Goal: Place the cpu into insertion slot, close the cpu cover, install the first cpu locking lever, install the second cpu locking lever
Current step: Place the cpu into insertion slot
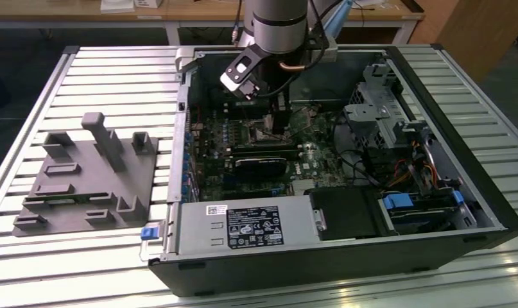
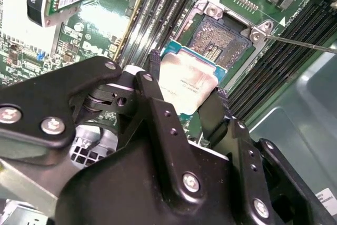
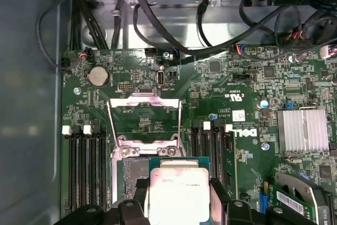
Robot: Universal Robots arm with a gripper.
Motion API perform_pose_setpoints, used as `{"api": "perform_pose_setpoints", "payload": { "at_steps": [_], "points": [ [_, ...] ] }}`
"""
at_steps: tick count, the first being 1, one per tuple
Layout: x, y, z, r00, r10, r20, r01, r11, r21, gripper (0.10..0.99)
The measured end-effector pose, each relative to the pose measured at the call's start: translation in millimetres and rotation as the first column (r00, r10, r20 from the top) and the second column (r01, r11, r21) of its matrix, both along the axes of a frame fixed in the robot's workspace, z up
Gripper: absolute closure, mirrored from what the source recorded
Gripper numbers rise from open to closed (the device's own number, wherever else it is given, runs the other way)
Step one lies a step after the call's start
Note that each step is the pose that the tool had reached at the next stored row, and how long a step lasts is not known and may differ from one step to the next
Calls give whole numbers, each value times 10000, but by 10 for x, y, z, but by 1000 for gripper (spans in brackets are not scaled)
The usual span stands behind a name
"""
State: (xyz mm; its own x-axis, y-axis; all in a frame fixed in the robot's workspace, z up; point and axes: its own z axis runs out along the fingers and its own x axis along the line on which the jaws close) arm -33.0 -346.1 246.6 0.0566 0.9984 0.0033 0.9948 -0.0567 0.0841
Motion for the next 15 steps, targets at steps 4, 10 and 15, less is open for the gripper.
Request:
{"api": "perform_pose_setpoints", "payload": {
  "at_steps": [4,10,15],
  "points": [
    [0,23,-16,9998,219,1,-219,9998,2,545],
    [0,57,-38,9980,629,-1,-629,9980,-8,545],
    [0,80,-52,9979,646,-3,-647,9979,-57,545]
  ]
}}
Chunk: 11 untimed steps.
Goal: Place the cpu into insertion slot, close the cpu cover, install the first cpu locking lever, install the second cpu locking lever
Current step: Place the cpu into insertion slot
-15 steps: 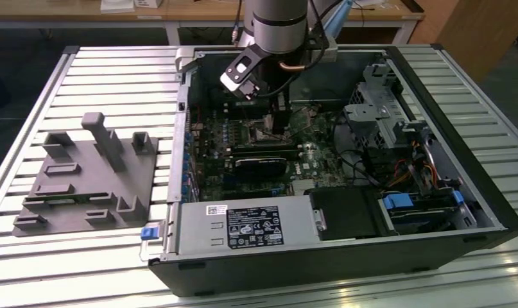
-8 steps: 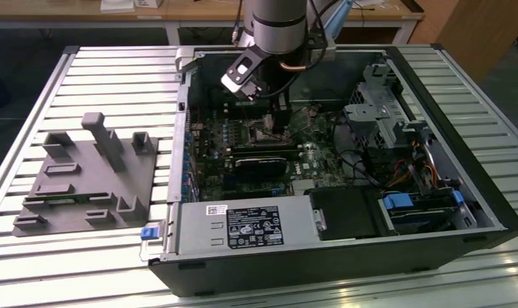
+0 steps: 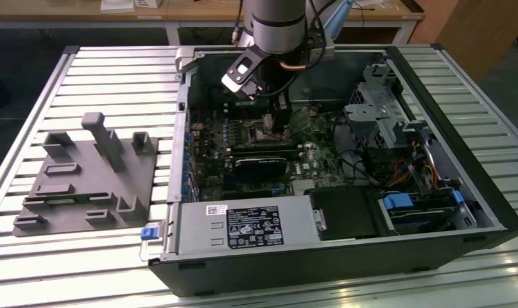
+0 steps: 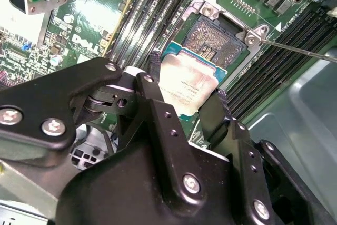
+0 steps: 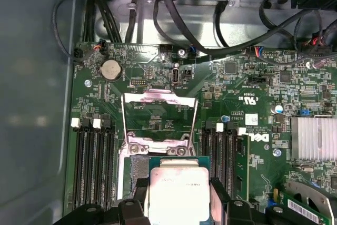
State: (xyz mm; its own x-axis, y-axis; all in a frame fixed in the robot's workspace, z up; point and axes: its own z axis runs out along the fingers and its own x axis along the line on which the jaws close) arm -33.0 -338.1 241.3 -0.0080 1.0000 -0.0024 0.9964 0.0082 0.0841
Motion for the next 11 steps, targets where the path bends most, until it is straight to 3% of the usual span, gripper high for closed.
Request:
{"api": "perform_pose_setpoints", "payload": {
  "at_steps": [11],
  "points": [
    [0,18,-19,10000,0,0,0,10000,-19,545]
  ]
}}
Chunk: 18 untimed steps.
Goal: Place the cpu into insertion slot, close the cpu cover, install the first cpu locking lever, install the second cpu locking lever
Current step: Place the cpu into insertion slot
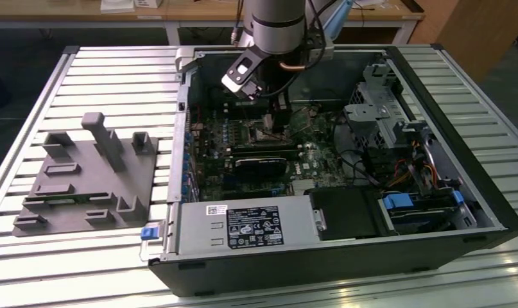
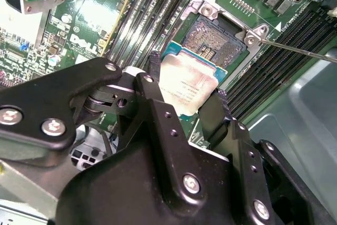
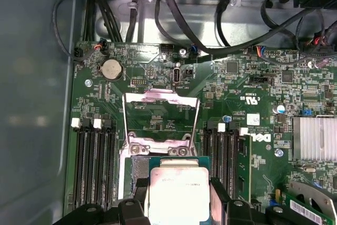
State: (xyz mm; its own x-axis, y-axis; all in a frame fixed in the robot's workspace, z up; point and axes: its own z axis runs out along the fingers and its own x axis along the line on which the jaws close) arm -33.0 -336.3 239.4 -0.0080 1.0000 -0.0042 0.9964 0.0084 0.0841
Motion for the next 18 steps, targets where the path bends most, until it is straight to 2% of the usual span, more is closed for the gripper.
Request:
{"api": "perform_pose_setpoints", "payload": {
  "at_steps": [9,18],
  "points": [
    [-1,68,-53,10000,0,0,0,9999,-157,545],
    [-39,103,-94,10000,0,-1,0,9998,-176,545]
  ]
}}
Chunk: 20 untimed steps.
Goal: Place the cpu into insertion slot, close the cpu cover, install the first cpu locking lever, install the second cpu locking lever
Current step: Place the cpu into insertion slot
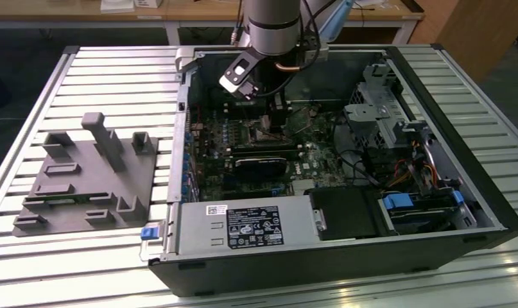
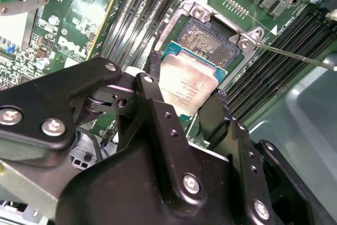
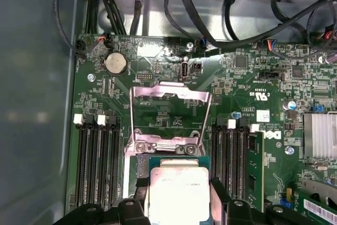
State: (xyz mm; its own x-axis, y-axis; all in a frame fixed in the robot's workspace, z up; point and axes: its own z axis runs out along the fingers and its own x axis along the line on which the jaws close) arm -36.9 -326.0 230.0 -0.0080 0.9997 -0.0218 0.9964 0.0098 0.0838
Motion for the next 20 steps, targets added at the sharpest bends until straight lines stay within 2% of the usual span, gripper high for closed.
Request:
{"api": "perform_pose_setpoints", "payload": {
  "at_steps": [10,20],
  "points": [
    [-49,31,-67,10000,0,1,0,10000,2,545],
    [-57,37,-150,10000,1,1,-1,10000,9,545]
  ]
}}
